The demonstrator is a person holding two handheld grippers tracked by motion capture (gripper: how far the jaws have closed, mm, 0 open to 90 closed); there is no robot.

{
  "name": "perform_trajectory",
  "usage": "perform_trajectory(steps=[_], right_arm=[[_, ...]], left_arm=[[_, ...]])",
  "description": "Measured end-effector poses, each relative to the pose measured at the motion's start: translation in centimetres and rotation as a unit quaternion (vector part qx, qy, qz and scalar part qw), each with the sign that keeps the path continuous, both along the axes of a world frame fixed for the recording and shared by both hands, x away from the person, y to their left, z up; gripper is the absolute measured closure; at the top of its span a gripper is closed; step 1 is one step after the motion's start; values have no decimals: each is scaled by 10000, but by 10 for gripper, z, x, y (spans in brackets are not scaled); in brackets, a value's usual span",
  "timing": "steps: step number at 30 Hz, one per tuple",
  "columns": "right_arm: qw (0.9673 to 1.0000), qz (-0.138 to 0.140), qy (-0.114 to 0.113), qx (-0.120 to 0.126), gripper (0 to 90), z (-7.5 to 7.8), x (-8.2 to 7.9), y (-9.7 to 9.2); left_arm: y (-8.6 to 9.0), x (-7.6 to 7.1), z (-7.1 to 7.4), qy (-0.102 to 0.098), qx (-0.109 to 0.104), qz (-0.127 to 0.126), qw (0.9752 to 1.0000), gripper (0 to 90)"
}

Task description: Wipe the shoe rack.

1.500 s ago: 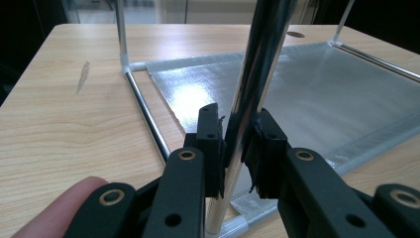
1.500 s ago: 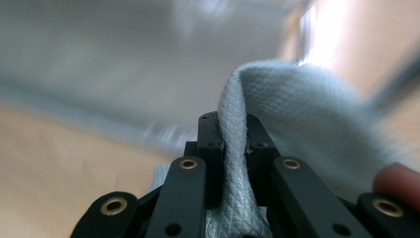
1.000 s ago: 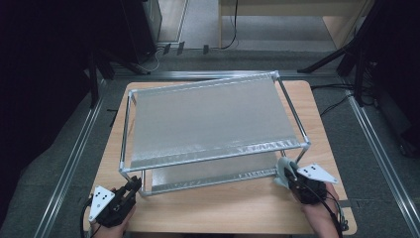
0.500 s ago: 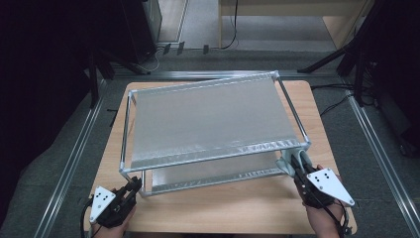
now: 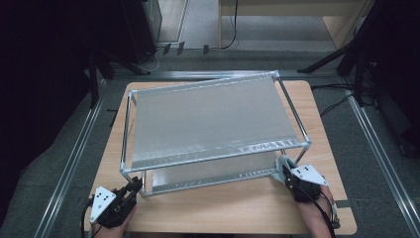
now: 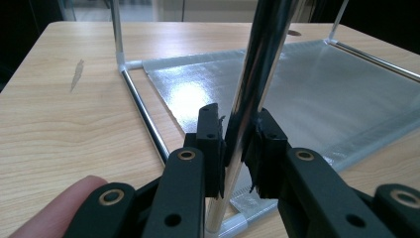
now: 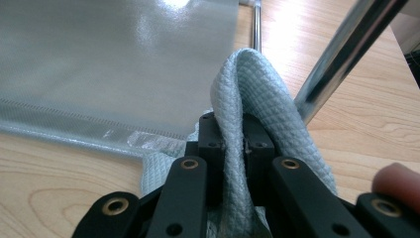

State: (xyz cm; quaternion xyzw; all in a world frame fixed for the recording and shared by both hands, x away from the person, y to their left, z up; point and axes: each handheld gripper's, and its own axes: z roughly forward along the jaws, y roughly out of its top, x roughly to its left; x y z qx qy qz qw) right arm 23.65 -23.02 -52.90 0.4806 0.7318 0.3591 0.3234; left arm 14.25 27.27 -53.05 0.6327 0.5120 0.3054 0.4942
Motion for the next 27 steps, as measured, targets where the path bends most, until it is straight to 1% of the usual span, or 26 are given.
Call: perform_trajectory(steps=[2,4,5,7,9,10,11,12,13,14,15,16,18,20,21,22,23,24,26,27], right_arm=[[10000,-49,-82,-22,826,2,-1,0],[9994,-70,-339,0,826,10,-5,-1],[9987,-72,-510,48,826,17,-8,-1],[9961,-61,-870,138,825,34,-16,-2],[9922,-59,-1214,274,825,52,-25,-5],[9904,-18,-1343,327,825,59,-28,-6],[9893,17,-1414,373,825,65,-31,-8],[9891,58,-1417,406,822,69,-32,-9],[9900,112,-1331,451,816,70,-32,-11],[9913,153,-1232,435,806,68,-31,-13],[9935,143,-1076,343,801,61,-29,-16],[9948,121,-945,349,802,55,-26,-18],[9974,96,-551,453,807,37,-19,-24],[9991,57,-152,403,809,20,-12,-28],[9993,40,29,364,810,13,-9,-29],[9995,54,177,249,809,7,-7,-29],[9995,89,308,30,809,2,-5,-27],[9994,103,317,-69,810,0,-5,-27],[9994,115,306,-61,810,3,-6,-26],[9997,97,228,-70,811,7,-6,-26]], left_arm=[[0,0,0,2,-6,-2,10000,781],[0,0,0,1,-2,0,10000,782],[0,0,0,-1,-2,3,10000,781],[-1,0,0,4,8,11,10000,781],[-1,0,0,1,10,14,10000,781],[-1,0,0,2,11,16,10000,781],[-1,0,0,4,11,16,10000,781],[-1,-1,0,6,20,13,10000,781],[-1,-1,0,8,30,9,10000,783],[-1,0,0,11,29,16,10000,783],[-1,0,0,15,36,18,10000,784],[-1,0,0,10,58,22,10000,785],[-2,-1,0,14,91,10,10000,788],[-2,0,0,9,95,-3,10000,789],[-3,0,0,3,99,0,10000,790],[-3,0,0,3,98,-3,10000,790],[-3,0,0,2,94,-8,10000,790],[-3,0,0,2,94,-12,10000,790],[-3,0,0,0,94,-15,10000,790],[-3,0,0,3,92,-18,10000,790]])
